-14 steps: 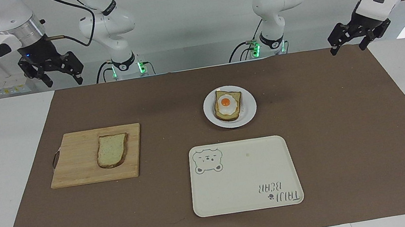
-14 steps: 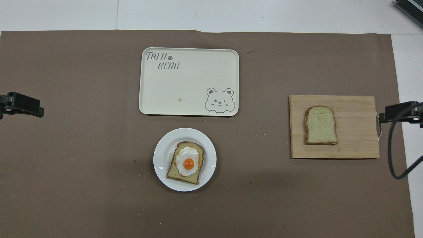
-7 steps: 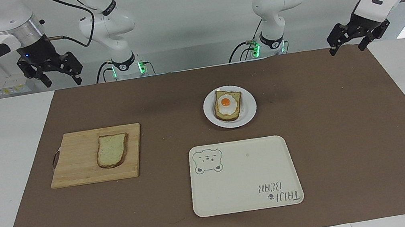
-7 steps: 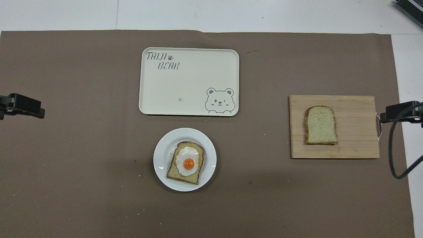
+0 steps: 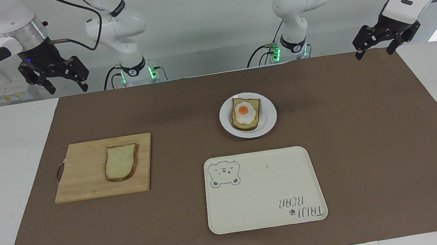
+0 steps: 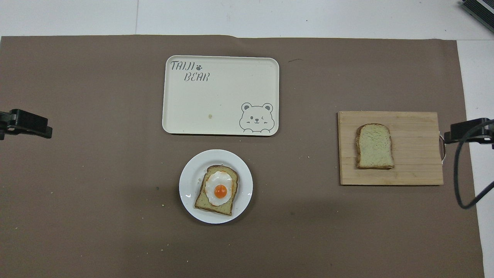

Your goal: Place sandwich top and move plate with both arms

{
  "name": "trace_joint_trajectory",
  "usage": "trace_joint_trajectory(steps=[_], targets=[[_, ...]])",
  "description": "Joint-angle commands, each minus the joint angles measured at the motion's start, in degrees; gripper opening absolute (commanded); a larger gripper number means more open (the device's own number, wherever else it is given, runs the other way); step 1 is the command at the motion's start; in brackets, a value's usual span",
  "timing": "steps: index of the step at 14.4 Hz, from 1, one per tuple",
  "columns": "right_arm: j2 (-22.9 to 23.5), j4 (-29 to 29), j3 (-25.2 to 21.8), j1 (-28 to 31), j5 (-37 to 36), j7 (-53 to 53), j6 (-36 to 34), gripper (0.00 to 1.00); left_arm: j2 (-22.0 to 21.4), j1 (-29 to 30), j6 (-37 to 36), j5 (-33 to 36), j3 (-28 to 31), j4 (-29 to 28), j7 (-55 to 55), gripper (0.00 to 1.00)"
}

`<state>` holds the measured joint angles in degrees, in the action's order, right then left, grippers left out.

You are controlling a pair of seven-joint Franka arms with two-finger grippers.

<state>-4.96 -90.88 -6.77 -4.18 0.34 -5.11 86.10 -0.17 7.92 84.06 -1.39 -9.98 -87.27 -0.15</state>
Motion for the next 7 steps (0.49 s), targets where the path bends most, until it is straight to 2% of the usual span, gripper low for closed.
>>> trace_joint_trajectory(steps=[1,7], targets=[[0.3,0.62,0.01,0.4,-0.6,1.77,-0.41,1.0,-0.97,-0.62,-0.38,0.95,0.49,-0.97,0.68,1.0],[0.3,0.53,-0.08,0.4,-0.6,1.86,-0.41,1.0,-0.97,-0.62,-0.21,0.86,0.49,-0.97,0.77,1.0]])
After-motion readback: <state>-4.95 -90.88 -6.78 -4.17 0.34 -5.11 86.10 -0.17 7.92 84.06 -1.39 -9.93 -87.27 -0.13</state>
